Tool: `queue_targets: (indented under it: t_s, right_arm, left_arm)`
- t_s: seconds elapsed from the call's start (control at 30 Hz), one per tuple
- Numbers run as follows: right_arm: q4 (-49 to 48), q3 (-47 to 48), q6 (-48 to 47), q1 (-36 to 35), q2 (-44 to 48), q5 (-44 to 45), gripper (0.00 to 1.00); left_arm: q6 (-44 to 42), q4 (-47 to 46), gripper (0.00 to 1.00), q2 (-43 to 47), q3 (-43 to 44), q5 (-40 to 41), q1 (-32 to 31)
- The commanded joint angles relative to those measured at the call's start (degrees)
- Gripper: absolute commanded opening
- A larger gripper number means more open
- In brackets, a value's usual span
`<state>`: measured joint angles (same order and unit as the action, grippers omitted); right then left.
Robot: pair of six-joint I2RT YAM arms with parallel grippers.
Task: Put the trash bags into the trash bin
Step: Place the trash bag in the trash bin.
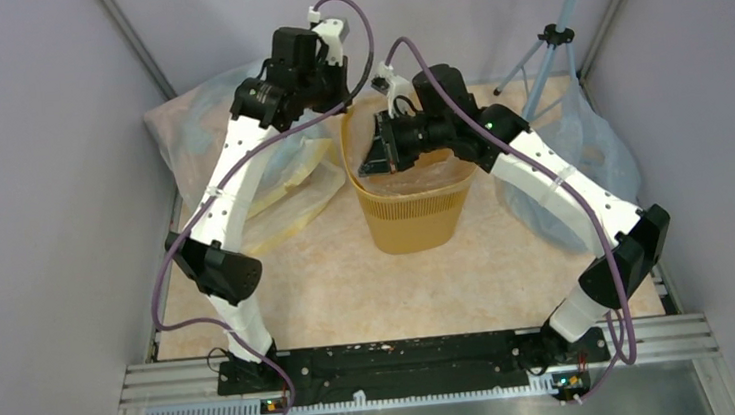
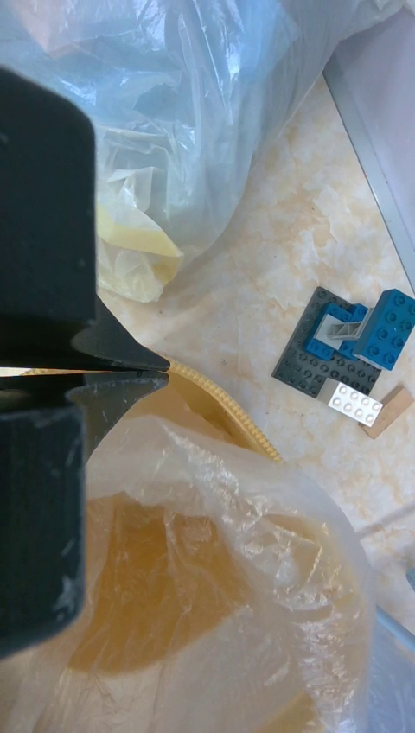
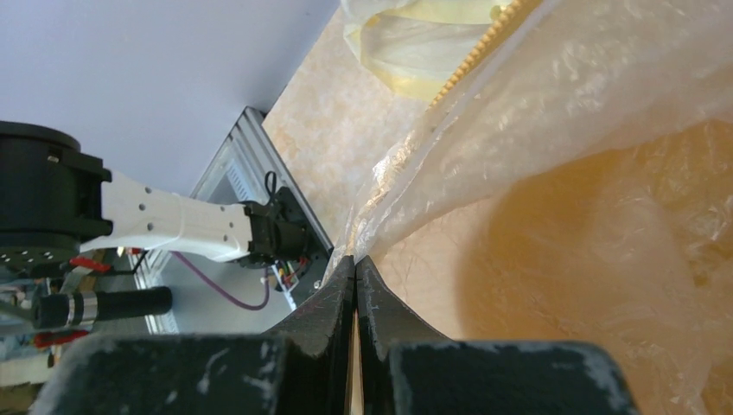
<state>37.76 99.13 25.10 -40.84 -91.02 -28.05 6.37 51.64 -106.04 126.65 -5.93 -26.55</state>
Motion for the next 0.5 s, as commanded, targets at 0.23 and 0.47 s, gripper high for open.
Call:
queue_targets:
  t_s: [0.23,0.47]
  right_arm:
    - [-2.98,1.63,0.38,-0.68,2.42,-4.73,0.0]
    - [-3.31,0.71,0.94,-0.68,3.25,-4.0,0.15]
  left_arm:
    - [0.88,0.2,0.0,1.88,0.63,-1.99,1.48]
    - [3.65,-0.88,0.33,3.24,-1.07,-6.02,2.13]
